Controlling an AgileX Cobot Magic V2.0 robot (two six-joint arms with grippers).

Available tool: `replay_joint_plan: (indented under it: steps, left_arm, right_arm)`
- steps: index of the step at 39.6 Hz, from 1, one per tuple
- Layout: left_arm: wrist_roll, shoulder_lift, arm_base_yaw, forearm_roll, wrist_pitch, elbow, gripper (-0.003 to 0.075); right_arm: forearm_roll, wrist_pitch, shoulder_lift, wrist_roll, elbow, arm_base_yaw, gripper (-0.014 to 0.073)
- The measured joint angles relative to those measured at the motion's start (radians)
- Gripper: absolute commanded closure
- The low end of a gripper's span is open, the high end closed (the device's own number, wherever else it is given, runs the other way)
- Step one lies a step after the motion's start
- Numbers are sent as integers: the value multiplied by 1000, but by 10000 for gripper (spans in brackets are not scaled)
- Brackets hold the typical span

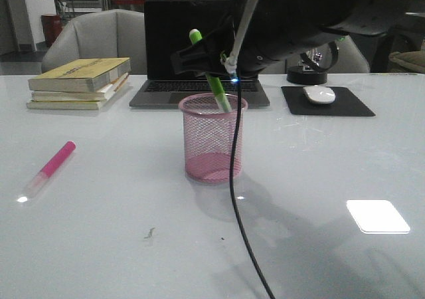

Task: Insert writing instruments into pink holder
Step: 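Lower the green marker into the pink holder and open the right gripper, then withdraw the right gripper away from the holder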

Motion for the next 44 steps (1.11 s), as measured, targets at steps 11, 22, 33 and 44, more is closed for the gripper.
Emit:
replay_joint_plan:
  steps: [11, 22, 33, 44]
  left_arm:
    - [0, 0, 0, 0, 0, 0, 369]
    - [0, 0, 0, 0, 0, 0, 369]
    - [0, 0, 0, 0, 0, 0, 369]
    - [0, 0, 0, 0, -26, 0, 369]
  right_arm:
    - [0, -1, 0, 0, 5, 0, 339]
    - [0, 5, -5, 0, 5, 0, 65]
    - [0, 270, -170, 0, 7, -49, 64]
    - [-8, 575, -437, 0, 12, -205, 64]
